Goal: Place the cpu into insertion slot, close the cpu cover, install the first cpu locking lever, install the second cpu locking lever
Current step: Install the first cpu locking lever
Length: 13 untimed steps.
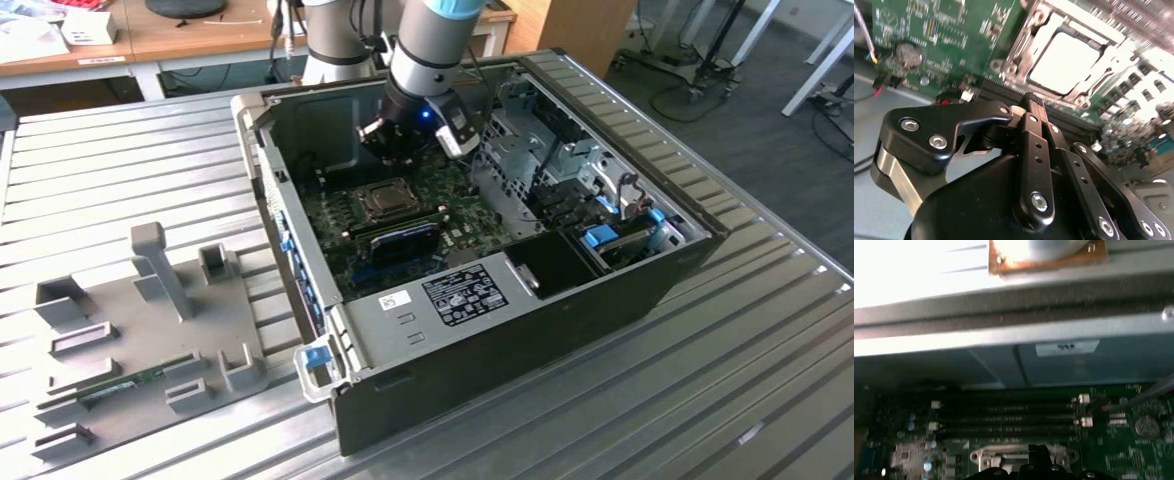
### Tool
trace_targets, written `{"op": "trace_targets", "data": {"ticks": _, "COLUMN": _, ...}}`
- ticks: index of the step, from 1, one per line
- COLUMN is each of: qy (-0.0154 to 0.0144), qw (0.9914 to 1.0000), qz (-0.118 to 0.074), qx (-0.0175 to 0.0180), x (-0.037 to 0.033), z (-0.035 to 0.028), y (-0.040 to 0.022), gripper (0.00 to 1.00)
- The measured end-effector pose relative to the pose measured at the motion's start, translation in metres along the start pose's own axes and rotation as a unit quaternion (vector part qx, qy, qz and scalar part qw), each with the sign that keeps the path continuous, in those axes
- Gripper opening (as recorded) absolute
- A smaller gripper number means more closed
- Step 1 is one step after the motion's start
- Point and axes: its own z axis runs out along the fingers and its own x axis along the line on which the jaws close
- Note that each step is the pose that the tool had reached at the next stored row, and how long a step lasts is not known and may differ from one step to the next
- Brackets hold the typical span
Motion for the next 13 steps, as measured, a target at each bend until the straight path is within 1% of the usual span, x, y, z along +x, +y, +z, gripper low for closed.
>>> {"op": "trace_targets", "data": {"ticks": 3, "qy": -0.0013, "qw": 0.99963, "qz": 0.002, "qx": 0.027, "x": 0.0, "z": -0.0004, "y": 0.0001, "gripper": 0.11}}
{"op": "trace_targets", "data": {"ticks": 5, "qy": -0.0021, "qw": 0.99899, "qz": 0.003, "qx": 0.0449, "x": 0.0, "z": -0.0005, "y": 0.0001, "gripper": 0.11}}
{"op": "trace_targets", "data": {"ticks": 6, "qy": -0.0027, "qw": 0.99852, "qz": 0.003, "qx": 0.0543, "x": 0.0001, "z": -0.0006, "y": 0.0001, "gripper": 0.11}}
{"op": "trace_targets", "data": {"ticks": 7, "qy": -0.003, "qw": 0.9983, "qz": 0.003, "qx": 0.0581, "x": 0.0, "z": -0.0006, "y": 0.0001, "gripper": 0.11}}
{"op": "trace_targets", "data": {"ticks": 9, "qy": -0.0035, "qw": 0.99828, "qz": 0.003, "qx": 0.0584, "x": 0.0002, "z": -0.0006, "y": 0.0001, "gripper": 0.11}}
{"op": "trace_targets", "data": {"ticks": 10, "qy": -0.0056, "qw": 0.99828, "qz": 0.003, "qx": 0.0583, "x": 0.0009, "z": -0.0005, "y": 0.0, "gripper": 0.11}}
{"op": "trace_targets", "data": {"ticks": 11, "qy": -0.0097, "qw": 0.99826, "qz": 0.001, "qx": 0.0581, "x": 0.0015, "z": -0.0006, "y": 0.0, "gripper": 0.11}}
{"op": "trace_targets", "data": {"ticks": 13, "qy": -0.0195, "qw": 0.99816, "qz": -0.001, "qx": 0.0574, "x": 0.0026, "z": -0.0004, "y": -0.0001, "gripper": 0.11}}
